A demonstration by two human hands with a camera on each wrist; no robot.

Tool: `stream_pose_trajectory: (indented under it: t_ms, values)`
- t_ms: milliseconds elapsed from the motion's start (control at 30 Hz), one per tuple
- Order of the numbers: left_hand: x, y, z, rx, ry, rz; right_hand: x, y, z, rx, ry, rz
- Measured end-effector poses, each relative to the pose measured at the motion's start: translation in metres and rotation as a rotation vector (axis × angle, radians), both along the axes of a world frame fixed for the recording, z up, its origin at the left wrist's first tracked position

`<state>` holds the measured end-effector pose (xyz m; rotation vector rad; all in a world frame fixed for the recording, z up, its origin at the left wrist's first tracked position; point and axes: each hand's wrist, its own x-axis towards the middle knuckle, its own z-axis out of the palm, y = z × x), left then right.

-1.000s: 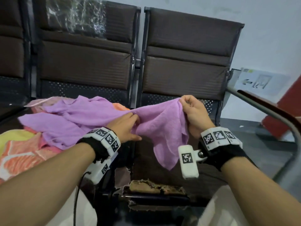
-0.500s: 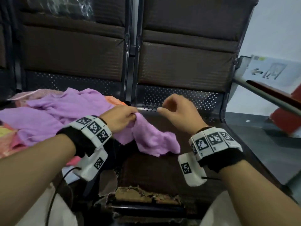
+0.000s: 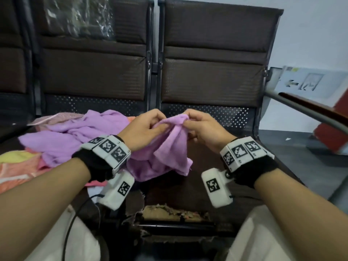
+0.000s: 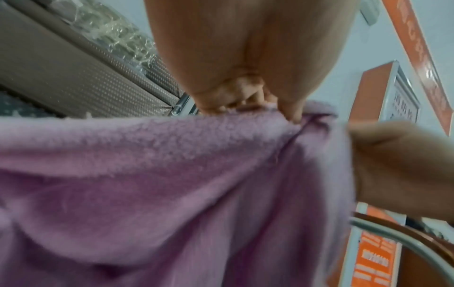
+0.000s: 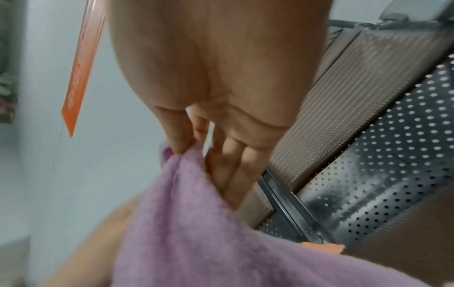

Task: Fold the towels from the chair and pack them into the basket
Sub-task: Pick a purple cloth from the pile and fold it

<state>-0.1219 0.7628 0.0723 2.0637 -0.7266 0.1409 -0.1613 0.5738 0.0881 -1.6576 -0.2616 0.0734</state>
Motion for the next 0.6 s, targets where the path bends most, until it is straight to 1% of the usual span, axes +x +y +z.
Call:
stream_pose_trajectory:
  t_ms: [67, 100, 167, 233, 300, 367, 400, 433, 467, 533, 600]
  values:
    - [0.002, 0.008, -0.003, -0.012, 0.022, -0.007, -0.001, -0.005, 0.009, 0.118, -0.044, -0.063]
    - [0.004, 0.013, -0.004, 0.035, -0.018, 0.003, -0.002, -0.006, 0.011, 0.140, -0.074, -0.107]
    - [0.009, 0.024, -0.007, 0.199, -0.135, 0.030, -0.006, -0.010, 0.016, 0.162, -0.123, -0.206]
    - [0.014, 0.034, -0.012, 0.349, -0.190, 0.045, -0.010, -0.018, 0.021, 0.214, -0.170, -0.303]
    - [0.017, 0.045, -0.016, 0.412, -0.157, 0.097, -0.013, -0.029, 0.025, 0.286, -0.216, -0.399]
    - [0.020, 0.052, -0.018, 0.435, -0.101, 0.230, -0.013, -0.040, 0.025, 0.297, -0.246, -0.500]
    - [0.020, 0.053, -0.016, 0.421, -0.066, 0.308, -0.012, -0.044, 0.022, 0.263, -0.247, -0.542]
    - [0.020, 0.052, -0.013, 0.369, -0.040, 0.365, -0.010, -0.046, 0.017, 0.205, -0.233, -0.577]
    - [0.018, 0.050, -0.007, 0.287, -0.025, 0.386, -0.007, -0.049, 0.012, 0.122, -0.218, -0.606]
    - [0.011, 0.040, 0.007, 0.094, -0.024, 0.316, -0.003, -0.049, 0.003, -0.040, -0.194, -0.621]
    - [-0.005, 0.024, 0.022, -0.093, -0.021, 0.168, -0.001, -0.043, 0.002, -0.103, -0.188, -0.601]
